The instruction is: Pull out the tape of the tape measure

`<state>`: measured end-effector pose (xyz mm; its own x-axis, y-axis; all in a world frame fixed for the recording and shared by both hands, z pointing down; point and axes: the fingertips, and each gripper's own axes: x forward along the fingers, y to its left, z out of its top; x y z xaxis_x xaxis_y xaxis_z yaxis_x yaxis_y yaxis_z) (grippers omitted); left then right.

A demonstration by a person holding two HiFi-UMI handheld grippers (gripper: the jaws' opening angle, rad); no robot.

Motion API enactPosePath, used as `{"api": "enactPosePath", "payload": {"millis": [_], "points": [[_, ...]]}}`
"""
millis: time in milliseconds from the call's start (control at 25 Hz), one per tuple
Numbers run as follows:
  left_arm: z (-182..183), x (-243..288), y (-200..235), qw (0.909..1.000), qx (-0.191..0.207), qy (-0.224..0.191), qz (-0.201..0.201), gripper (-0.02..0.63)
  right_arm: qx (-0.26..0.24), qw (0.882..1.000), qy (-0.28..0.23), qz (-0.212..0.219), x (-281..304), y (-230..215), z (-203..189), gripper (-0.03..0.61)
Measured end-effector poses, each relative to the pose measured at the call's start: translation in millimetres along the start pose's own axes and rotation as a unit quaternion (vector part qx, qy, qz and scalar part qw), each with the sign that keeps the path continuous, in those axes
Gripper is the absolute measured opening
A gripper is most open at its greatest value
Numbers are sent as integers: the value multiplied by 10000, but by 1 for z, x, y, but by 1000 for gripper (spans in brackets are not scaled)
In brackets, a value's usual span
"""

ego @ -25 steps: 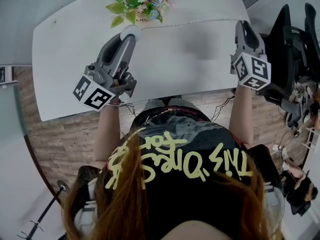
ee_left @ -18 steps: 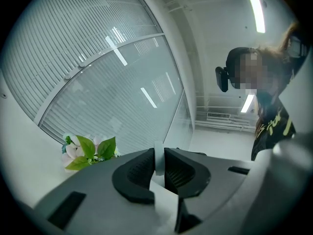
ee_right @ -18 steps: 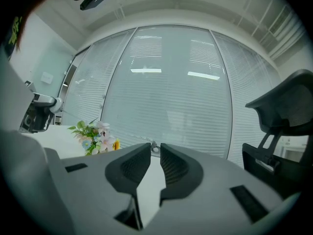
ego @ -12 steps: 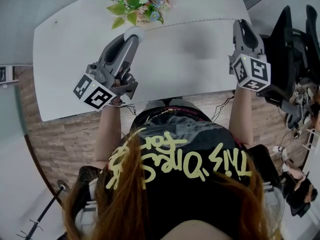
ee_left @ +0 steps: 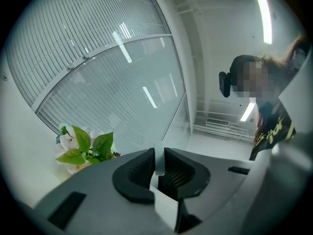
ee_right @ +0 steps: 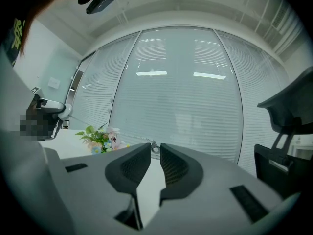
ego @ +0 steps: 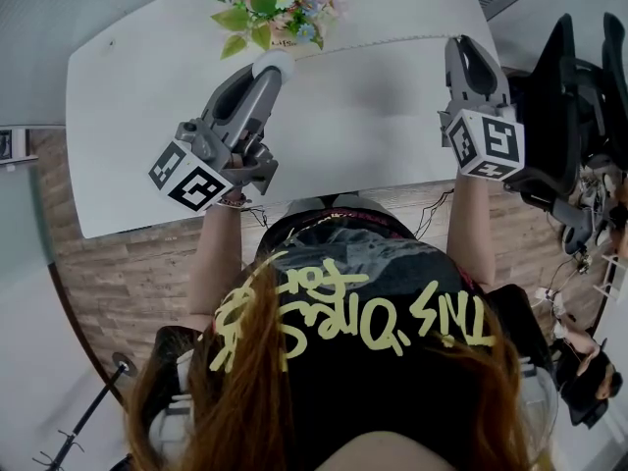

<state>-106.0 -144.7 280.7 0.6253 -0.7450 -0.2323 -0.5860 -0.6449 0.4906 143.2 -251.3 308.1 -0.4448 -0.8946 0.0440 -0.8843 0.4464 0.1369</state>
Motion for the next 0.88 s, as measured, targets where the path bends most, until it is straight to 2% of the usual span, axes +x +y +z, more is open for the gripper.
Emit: {"api": "enactPosePath", "payload": {"millis": [880], "points": [[-6, 20, -9, 9996, -105, 128, -240, 58, 82, 9967, -285, 752, 5, 59, 22, 64]]}}
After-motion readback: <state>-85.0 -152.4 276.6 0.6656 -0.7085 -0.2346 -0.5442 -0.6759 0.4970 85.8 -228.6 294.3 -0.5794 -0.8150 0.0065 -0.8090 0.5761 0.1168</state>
